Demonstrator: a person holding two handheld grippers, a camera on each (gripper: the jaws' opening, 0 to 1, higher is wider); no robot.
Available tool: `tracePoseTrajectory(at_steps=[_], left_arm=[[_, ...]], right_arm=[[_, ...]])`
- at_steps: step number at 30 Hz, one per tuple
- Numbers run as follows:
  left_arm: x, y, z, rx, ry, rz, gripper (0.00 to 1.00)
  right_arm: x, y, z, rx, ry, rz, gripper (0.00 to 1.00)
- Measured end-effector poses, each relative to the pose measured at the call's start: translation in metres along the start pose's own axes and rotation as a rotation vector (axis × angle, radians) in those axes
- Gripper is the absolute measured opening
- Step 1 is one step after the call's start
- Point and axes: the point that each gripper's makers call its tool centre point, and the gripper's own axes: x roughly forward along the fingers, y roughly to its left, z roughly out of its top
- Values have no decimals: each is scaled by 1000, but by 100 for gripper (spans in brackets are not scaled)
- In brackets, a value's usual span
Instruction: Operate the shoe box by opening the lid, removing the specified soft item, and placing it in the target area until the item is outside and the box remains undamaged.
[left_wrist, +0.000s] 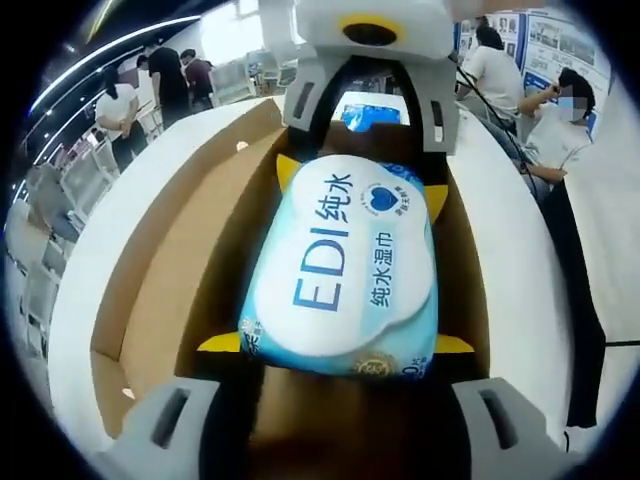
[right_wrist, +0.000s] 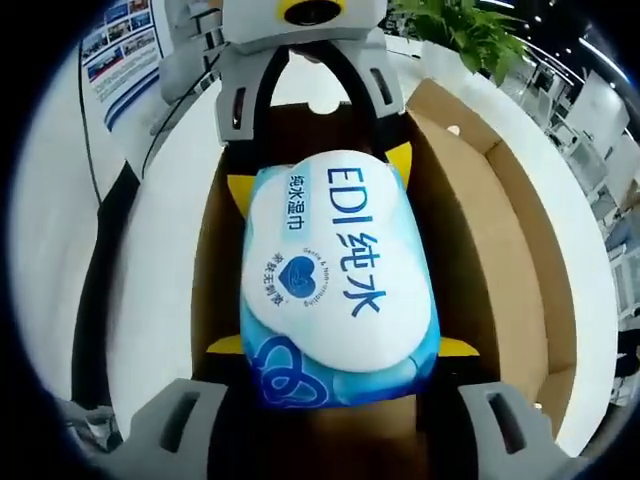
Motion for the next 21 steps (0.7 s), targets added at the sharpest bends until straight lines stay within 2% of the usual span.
tracePoseTrajectory(at_steps=[9, 13, 21], left_arm=[[-18, -1, 14, 1, -2, 34, 65], [-25, -4, 19, -3, -3, 27, 65], [-30, -14, 25, 2, 17, 39, 64]], right_arm=[[-19, 1, 7, -3, -8, -12, 64], [-27, 6, 10, 2, -21, -10, 63], [-37, 15, 11, -13, -7, -31, 62]])
